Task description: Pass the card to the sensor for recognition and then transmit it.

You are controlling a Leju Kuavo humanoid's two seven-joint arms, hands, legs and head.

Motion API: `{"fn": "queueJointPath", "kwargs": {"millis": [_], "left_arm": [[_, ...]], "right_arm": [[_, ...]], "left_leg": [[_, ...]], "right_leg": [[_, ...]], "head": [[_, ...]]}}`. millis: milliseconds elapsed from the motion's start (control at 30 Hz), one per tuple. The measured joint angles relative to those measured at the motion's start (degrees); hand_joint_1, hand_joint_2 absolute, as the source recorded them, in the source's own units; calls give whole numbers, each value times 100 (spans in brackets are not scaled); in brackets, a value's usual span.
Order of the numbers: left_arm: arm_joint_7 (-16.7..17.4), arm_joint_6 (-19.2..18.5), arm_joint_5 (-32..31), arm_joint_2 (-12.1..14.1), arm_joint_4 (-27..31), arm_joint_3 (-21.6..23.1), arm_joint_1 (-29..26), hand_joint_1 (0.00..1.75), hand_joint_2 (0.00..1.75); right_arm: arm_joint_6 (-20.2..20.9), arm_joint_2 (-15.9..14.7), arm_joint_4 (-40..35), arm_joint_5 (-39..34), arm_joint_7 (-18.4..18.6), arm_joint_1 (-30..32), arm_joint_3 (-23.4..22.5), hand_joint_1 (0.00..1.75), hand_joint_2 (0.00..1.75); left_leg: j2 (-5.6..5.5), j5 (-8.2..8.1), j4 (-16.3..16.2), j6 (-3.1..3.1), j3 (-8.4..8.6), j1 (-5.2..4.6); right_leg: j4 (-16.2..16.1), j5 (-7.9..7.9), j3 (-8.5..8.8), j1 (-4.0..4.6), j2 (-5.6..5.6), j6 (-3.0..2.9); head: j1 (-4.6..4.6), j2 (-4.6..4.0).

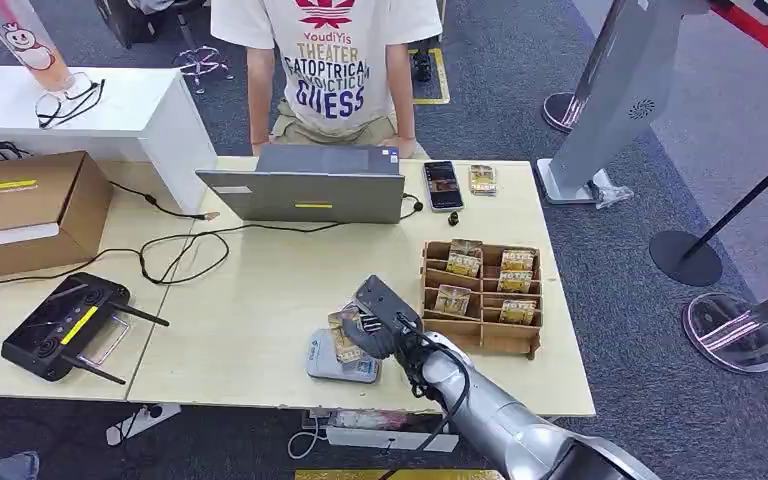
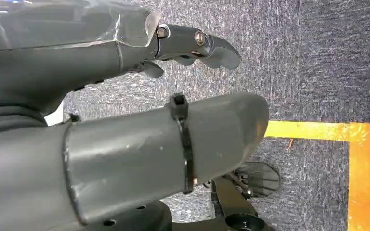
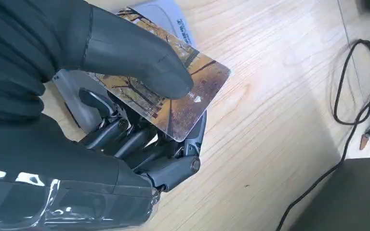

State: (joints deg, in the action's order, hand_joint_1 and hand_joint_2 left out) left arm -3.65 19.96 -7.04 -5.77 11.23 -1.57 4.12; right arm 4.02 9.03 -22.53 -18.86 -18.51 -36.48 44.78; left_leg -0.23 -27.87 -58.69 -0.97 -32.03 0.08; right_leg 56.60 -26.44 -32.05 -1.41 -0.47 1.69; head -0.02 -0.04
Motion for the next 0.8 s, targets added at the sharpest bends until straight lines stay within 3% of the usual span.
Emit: {"fn": "queueJointPath", "kwargs": {"millis": [800], "left_arm": [[31,-42,-66,11,0,15,21,0,0]], "right_arm": [[-197,0,184,-85,120,-23,-173,175,175]], "left_leg": [[0,0,0,0,0,0]], "right_leg": [[0,0,-1,0,0,0]], "head": [[0,0]]}}
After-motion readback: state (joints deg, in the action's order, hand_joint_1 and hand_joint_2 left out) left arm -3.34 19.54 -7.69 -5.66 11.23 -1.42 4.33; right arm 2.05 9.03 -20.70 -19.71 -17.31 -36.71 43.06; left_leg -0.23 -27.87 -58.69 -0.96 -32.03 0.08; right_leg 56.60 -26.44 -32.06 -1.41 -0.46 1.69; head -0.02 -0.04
